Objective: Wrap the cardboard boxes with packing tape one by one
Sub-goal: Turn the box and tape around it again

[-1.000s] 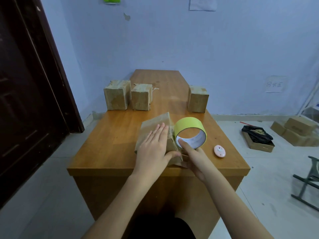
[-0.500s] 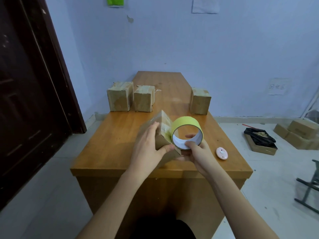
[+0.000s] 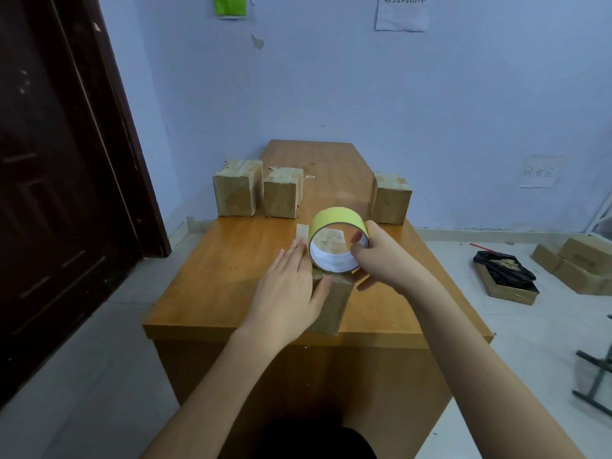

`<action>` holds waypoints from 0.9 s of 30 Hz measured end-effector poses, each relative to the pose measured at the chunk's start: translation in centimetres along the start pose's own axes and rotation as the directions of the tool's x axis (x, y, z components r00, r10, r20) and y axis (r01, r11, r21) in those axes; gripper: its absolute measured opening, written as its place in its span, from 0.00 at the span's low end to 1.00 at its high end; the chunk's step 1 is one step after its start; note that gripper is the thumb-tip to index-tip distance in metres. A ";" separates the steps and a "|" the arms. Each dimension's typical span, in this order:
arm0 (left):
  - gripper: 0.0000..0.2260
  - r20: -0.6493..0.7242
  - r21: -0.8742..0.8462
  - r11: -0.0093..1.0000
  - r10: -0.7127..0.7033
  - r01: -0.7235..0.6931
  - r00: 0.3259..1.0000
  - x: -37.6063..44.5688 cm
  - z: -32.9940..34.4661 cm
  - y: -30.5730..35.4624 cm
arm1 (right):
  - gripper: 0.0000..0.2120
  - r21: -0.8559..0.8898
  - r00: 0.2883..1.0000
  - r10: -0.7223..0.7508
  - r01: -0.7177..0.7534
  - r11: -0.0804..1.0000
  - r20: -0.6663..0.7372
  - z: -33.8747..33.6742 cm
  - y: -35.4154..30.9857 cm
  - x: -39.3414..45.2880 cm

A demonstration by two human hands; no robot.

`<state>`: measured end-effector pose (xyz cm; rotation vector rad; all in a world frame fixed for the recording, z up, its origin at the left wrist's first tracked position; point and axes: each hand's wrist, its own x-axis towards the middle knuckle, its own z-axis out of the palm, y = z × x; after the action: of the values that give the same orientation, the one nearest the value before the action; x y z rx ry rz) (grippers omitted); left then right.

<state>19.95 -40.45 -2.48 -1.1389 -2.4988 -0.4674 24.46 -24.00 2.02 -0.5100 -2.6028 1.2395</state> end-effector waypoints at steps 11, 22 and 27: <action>0.37 -0.072 0.055 0.998 -0.017 0.021 0.997 -0.5 0.9 -0.6 | 0.12 0.071 0.992 -0.123 0.125 0.990 -0.020 -0.3 -0.1 0.5; 0.40 -0.065 0.095 0.994 -0.043 0.049 0.997 -0.4 1.2 -0.1 | 0.08 0.421 0.999 -0.034 0.045 0.906 -0.032 1.7 2.2 -0.2; 0.38 -0.056 0.089 0.995 -0.033 0.038 0.998 -0.3 1.0 -0.2 | 0.03 0.526 0.998 0.063 -0.050 0.849 -0.008 0.0 2.6 0.0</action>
<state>19.82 -40.36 -3.49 -1.0356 -2.4704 -0.3856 25.04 -22.45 -0.01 -0.4845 -2.0942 1.8611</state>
